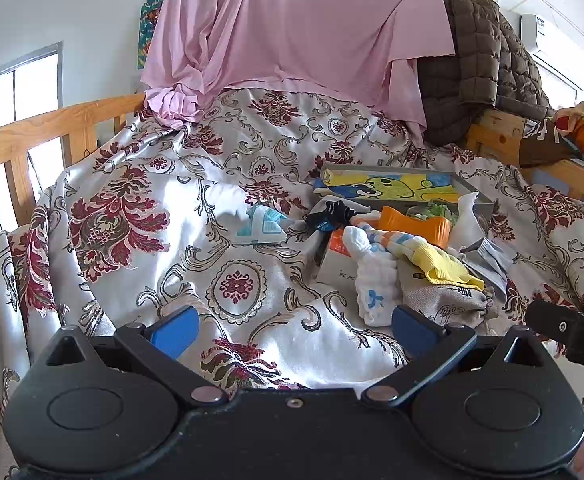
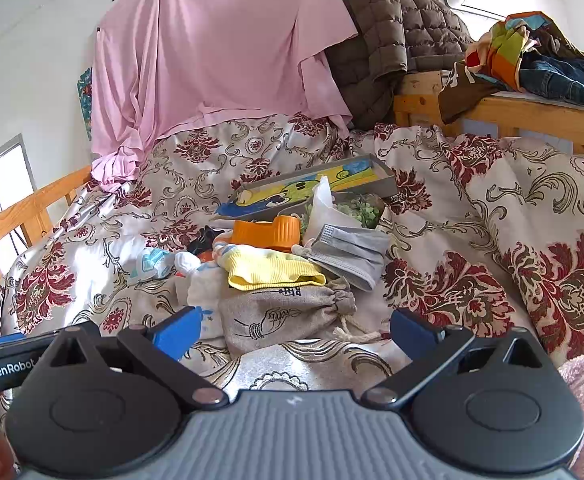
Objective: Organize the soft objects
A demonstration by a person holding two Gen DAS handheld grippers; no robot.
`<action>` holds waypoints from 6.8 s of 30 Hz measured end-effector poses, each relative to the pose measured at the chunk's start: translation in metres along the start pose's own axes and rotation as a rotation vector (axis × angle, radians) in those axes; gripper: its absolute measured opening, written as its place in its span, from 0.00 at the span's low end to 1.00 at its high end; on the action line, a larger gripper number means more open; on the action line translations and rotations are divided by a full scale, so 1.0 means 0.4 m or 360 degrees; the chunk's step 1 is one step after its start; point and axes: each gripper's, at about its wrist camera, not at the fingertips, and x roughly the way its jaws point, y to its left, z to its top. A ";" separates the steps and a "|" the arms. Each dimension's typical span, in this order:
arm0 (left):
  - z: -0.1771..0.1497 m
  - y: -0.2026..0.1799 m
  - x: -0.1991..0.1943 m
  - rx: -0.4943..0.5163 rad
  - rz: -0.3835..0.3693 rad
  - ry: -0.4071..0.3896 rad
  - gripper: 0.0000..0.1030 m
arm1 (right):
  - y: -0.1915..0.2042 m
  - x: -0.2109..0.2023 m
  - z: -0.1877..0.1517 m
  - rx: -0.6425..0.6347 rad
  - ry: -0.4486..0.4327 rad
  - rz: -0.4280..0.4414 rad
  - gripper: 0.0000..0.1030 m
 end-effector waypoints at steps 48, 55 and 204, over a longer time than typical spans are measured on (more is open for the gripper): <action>0.018 0.002 0.034 -0.0011 0.0016 -0.0005 0.99 | 0.074 0.075 0.040 -0.0321 0.0235 -0.0229 1.00; 0.032 0.007 0.067 -0.0049 -0.0021 0.0046 0.99 | 0.110 0.116 0.080 -0.0503 0.0286 -0.0374 1.00; 0.443 -0.324 0.991 -0.0575 -0.0345 0.0410 0.22 | -0.312 0.926 0.443 0.0195 0.0137 0.0063 0.38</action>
